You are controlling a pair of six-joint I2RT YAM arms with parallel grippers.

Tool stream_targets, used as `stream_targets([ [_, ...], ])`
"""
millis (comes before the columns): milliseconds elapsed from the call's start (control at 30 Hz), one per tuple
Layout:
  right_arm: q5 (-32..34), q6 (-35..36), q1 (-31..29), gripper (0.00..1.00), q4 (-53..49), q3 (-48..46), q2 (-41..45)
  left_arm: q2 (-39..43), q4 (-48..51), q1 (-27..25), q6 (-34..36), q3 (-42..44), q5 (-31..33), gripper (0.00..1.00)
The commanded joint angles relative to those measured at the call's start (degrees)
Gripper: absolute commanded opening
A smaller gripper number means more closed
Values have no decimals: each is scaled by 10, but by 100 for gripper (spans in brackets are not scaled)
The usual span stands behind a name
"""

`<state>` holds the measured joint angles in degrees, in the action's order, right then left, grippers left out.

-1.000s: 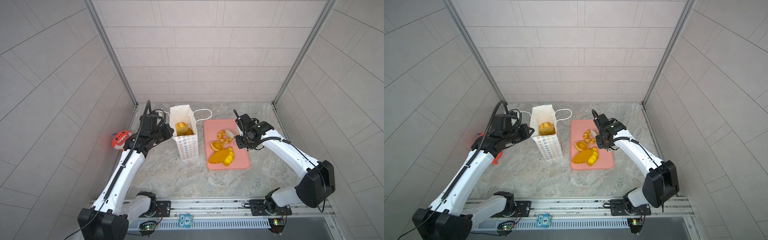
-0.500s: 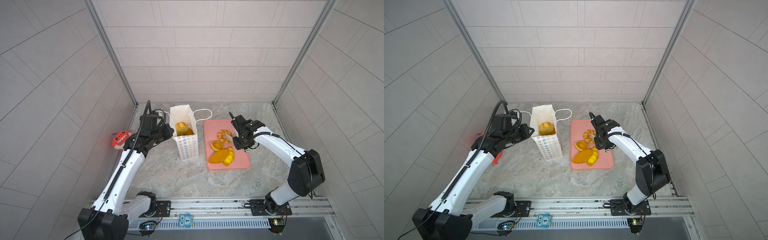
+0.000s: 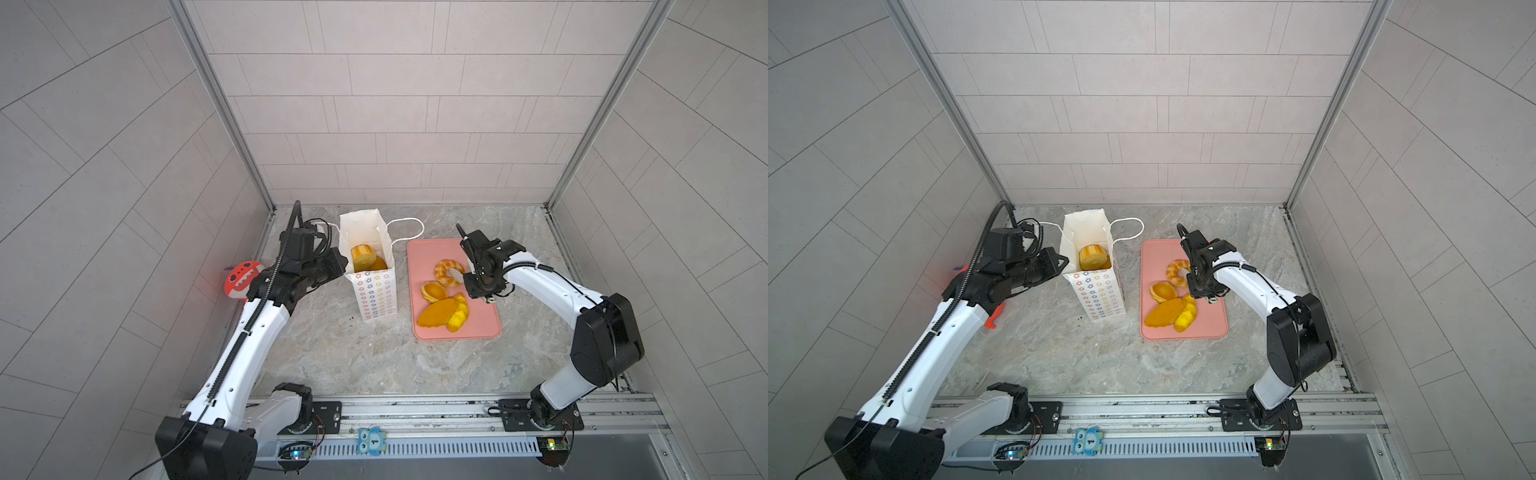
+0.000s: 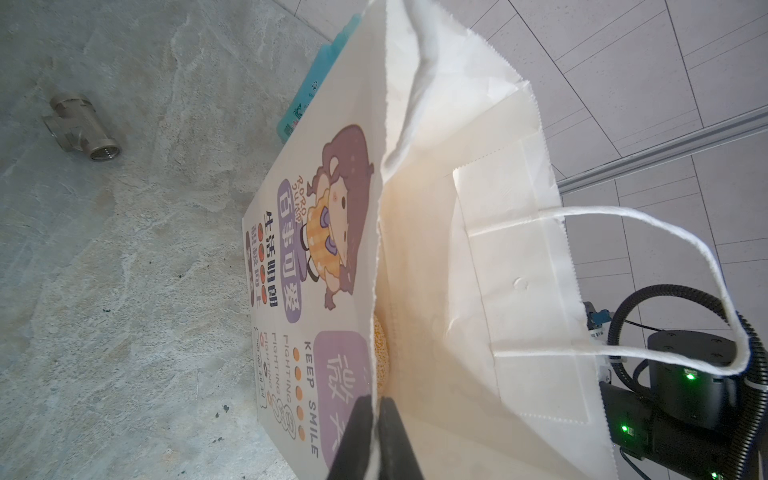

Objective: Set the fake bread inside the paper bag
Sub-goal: 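Lower the open right gripper onto the ring donut on the tray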

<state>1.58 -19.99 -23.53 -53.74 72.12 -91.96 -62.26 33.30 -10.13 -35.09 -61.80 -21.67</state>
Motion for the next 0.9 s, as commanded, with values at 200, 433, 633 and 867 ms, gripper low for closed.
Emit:
stream_targets([
  [200,-3,-12,7,41,15,19,-13,3,-3,0,3,-2,1,10],
  [433,-5,-14,11,39,20,20,-20,4,-3,-1,3,-1,2,10],
  [633,-4,-15,14,37,22,15,-19,4,-3,-1,4,-2,1,10],
  [867,-4,-15,19,32,22,12,-7,4,-3,0,3,-3,1,10],
])
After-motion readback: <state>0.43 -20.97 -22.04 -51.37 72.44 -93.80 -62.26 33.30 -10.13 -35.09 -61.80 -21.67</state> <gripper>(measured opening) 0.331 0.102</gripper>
